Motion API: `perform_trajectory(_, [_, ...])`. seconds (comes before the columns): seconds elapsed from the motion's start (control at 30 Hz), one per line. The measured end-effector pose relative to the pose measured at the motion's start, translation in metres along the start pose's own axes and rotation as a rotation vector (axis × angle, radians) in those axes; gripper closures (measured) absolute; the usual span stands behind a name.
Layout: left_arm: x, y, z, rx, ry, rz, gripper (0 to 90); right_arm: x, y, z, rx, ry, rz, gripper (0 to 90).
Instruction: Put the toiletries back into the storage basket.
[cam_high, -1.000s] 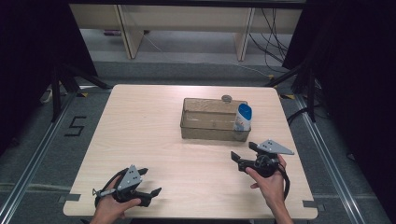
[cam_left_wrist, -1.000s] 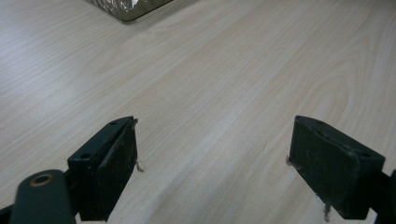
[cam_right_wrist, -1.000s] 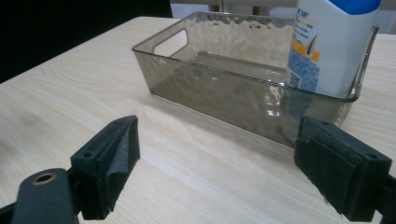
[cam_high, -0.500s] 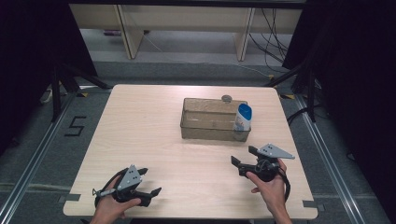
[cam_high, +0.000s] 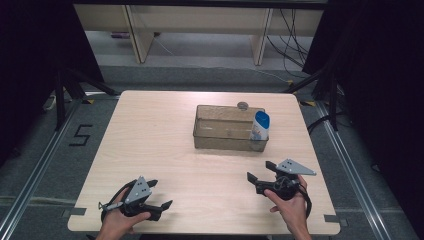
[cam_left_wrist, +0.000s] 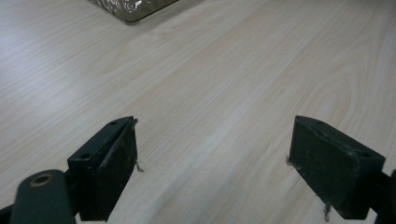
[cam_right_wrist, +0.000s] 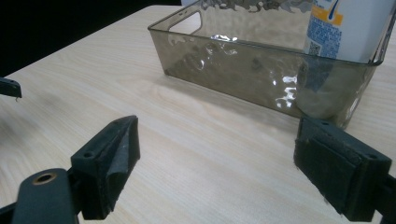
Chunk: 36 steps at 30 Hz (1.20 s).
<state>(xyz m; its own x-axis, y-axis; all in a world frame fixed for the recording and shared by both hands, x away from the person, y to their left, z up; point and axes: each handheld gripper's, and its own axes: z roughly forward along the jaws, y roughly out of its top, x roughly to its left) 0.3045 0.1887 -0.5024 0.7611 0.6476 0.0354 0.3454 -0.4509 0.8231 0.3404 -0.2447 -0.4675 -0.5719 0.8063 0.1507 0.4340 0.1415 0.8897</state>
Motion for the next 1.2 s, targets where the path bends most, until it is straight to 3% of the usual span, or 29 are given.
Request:
perform_trajectory(0.03, [0.0,0.0,0.0,0.0,-0.001,0.0,15.0,0.001,-0.001,-0.001,0.004,0.013,0.022,15.6])
perform_trajectory(0.07, [0.0,0.0,0.0,0.002,0.002,0.001,15.0,0.001,-0.001,-0.002,0.011,0.01,0.011,15.6])
perform_trajectory(0.1, [0.0,0.0,0.0,0.0,0.0,0.0,15.0,0.003,-0.002,-0.003,0.025,0.015,0.049,15.6])
perform_trajectory(0.2, [0.0,0.0,0.0,0.005,0.004,0.0,15.0,0.001,-0.003,-0.003,0.002,0.008,0.007,15.6])
perform_trajectory(0.23, [0.0,0.0,0.0,0.005,0.003,0.0,15.0,0.003,-0.004,-0.004,0.01,0.018,0.039,15.6])
perform_trajectory(0.3, [0.0,0.0,0.0,0.005,0.003,0.0,15.0,0.004,-0.004,-0.006,0.018,0.017,0.043,15.6])
perform_trajectory(0.33, [0.0,0.0,0.0,0.005,0.003,0.0,15.0,0.003,-0.005,-0.005,0.007,0.023,0.02,15.6])
perform_trajectory(0.5, [0.0,0.0,0.0,0.003,0.004,0.001,15.0,0.007,-0.008,-0.007,0.003,0.032,0.041,15.6])
perform_trajectory(0.57, [0.0,0.0,0.0,0.002,0.003,0.002,15.0,0.006,-0.008,-0.009,0.015,0.022,0.01,15.6])
perform_trajectory(0.63, [0.0,0.0,0.0,0.005,0.004,0.0,15.0,0.008,-0.01,-0.008,0.016,0.022,0.039,15.6])
perform_trajectory(0.7, [0.0,0.0,0.0,0.005,0.004,0.0,15.0,0.007,-0.01,-0.01,0.013,0.025,0.014,15.6])
perform_trajectory(0.77, [0.0,0.0,0.0,0.004,0.004,0.001,15.0,0.01,-0.011,-0.012,0.023,0.032,0.047,15.6])
perform_trajectory(0.8, [0.0,0.0,0.0,0.004,0.004,0.001,15.0,0.009,-0.011,-0.012,0.005,0.031,0.022,15.6])
perform_trajectory(0.9, [-0.002,0.0,0.001,-0.012,0.0,-0.02,15.0,0.01,-0.012,-0.012,0.012,0.029,0.038,15.6])
perform_trajectory(0.97, [0.0,0.0,0.0,0.006,0.004,0.001,15.0,0.009,-0.012,-0.014,0.001,0.03,0.01,15.6])
perform_trajectory(1.0, [0.0,0.0,0.0,0.004,0.004,0.001,15.0,0.012,-0.013,-0.015,0.014,0.037,0.044,15.6])
perform_trajectory(1.03, [0.0,0.0,0.0,-0.002,-0.002,0.002,15.0,0.01,-0.013,-0.015,0.01,0.032,0.018,15.6])
perform_trajectory(1.1, [0.0,0.0,0.0,-0.003,-0.002,0.001,15.0,0.012,-0.015,-0.016,0.004,0.037,0.043,15.6])
perform_trajectory(1.2, [0.0,0.0,0.0,0.003,0.005,0.001,15.0,0.01,-0.016,-0.018,0.012,0.027,0.002,15.6])
